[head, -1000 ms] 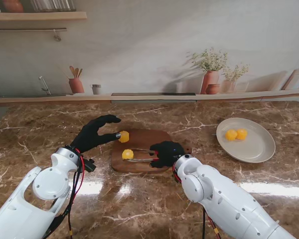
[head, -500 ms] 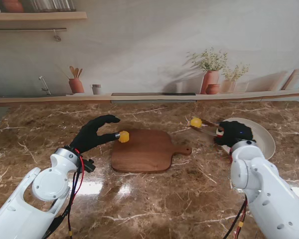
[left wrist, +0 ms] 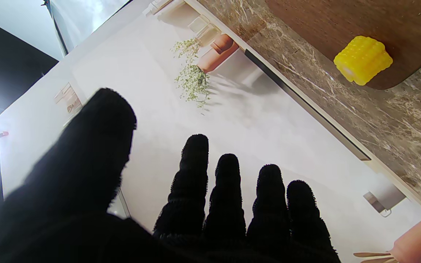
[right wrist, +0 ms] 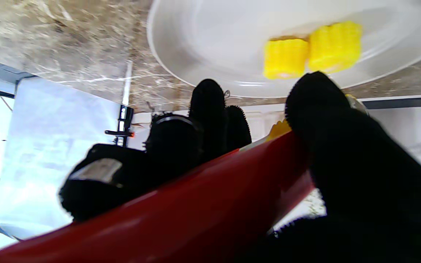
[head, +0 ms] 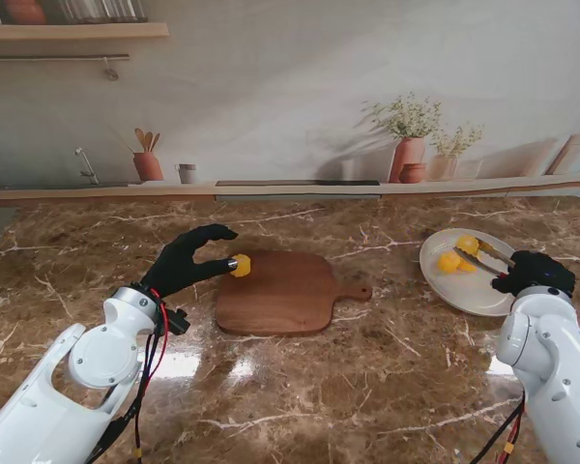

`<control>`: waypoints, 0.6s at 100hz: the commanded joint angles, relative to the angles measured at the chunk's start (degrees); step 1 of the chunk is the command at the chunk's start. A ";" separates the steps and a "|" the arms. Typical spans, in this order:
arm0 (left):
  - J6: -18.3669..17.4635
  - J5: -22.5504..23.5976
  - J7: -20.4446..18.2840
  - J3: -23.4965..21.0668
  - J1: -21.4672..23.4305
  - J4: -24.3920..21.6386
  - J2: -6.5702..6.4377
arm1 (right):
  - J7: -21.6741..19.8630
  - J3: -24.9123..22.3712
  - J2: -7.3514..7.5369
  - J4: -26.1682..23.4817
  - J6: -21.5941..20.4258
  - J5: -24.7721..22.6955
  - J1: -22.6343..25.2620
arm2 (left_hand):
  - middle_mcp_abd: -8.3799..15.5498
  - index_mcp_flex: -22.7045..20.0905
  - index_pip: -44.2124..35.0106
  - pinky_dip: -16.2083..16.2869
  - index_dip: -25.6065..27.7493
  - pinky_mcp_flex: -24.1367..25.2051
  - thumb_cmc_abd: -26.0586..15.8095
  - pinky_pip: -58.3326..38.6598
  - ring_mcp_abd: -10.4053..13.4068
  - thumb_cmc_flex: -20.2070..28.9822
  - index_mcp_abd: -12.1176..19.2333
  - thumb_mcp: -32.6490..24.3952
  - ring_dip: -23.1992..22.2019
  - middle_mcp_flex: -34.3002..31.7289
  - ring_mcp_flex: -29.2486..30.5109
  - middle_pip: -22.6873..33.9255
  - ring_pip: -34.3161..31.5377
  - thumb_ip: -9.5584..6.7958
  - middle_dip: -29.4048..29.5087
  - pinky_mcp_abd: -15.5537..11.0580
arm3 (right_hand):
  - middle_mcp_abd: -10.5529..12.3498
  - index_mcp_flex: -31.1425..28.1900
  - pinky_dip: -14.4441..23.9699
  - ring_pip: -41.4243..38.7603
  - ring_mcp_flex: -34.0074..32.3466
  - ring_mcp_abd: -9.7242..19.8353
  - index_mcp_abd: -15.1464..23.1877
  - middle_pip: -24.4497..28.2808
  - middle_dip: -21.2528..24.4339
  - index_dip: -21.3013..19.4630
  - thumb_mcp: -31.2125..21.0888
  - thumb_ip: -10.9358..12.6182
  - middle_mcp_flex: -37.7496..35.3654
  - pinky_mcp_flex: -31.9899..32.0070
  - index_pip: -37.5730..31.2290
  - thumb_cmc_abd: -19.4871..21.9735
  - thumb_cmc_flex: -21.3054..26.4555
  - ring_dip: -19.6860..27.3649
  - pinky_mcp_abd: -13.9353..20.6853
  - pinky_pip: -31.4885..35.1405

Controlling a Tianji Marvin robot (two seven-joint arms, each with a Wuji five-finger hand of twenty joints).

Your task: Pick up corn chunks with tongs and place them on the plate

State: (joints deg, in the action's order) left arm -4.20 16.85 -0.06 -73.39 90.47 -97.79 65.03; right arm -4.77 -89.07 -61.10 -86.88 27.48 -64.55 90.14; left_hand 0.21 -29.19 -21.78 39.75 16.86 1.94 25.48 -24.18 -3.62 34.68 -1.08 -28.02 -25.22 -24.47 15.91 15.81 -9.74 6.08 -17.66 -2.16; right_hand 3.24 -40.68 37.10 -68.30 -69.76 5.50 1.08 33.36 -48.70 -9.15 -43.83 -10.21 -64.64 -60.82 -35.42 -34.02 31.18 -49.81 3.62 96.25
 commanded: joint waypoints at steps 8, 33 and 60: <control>0.73 0.27 0.43 0.03 0.69 0.01 0.18 | -1.28 -1.84 0.45 -0.62 1.16 -0.22 3.90 | 1.18 -0.34 1.39 0.92 0.00 0.85 -0.94 1.96 2.97 -0.53 -0.42 1.94 0.86 1.66 -2.21 -0.90 2.27 -1.67 0.39 -3.12 | 0.94 -4.11 2.01 -2.78 -3.36 -1.15 7.78 0.92 -0.46 0.86 -10.63 0.96 -4.30 -4.42 -4.88 8.11 9.06 -1.48 5.10 13.55; 1.12 -0.02 0.28 0.31 0.73 -0.11 0.18 | -2.79 -1.96 0.48 -1.33 2.77 0.13 6.11 | 1.28 -0.10 1.54 0.95 -0.06 0.84 -0.90 2.06 3.10 -0.52 -0.55 1.98 0.88 1.72 -2.16 -0.90 2.29 -1.68 0.38 -3.19 | 0.89 -4.48 1.34 -1.79 -2.31 0.74 -0.64 -0.60 -1.26 -7.38 -16.06 1.44 -1.52 -4.22 10.88 -4.50 -2.07 -1.52 7.53 12.34; 1.39 -0.15 -0.23 0.48 0.53 -0.47 0.09 | -1.28 -1.05 0.15 -4.34 -0.48 1.12 6.00 | 1.29 -0.15 1.45 0.97 -0.05 0.86 -0.73 2.18 3.07 -0.55 -0.56 1.86 0.89 1.85 -2.24 -0.88 2.31 -1.67 0.39 -3.21 | 0.58 -2.12 1.53 -1.55 -0.79 1.25 -2.53 -0.11 0.94 -9.90 -10.56 4.50 1.63 -3.58 13.51 -4.80 -4.64 -1.99 8.48 11.60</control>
State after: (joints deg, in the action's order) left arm -3.21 16.76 -0.11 -73.07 90.90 -97.88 65.08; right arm -6.29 -90.66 -60.64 -88.71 28.72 -64.19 95.88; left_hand 0.21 -29.19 -21.15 39.87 16.86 1.94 25.48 -23.71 -3.61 34.69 -1.18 -28.02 -25.21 -24.47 15.91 15.81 -9.74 6.08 -17.66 -2.19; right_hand 3.17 -43.06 37.11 -68.31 -69.74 5.41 -1.20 32.63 -48.63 -17.97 -51.63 -8.93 -63.25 -60.83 -22.57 -41.62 25.72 -50.36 3.53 96.58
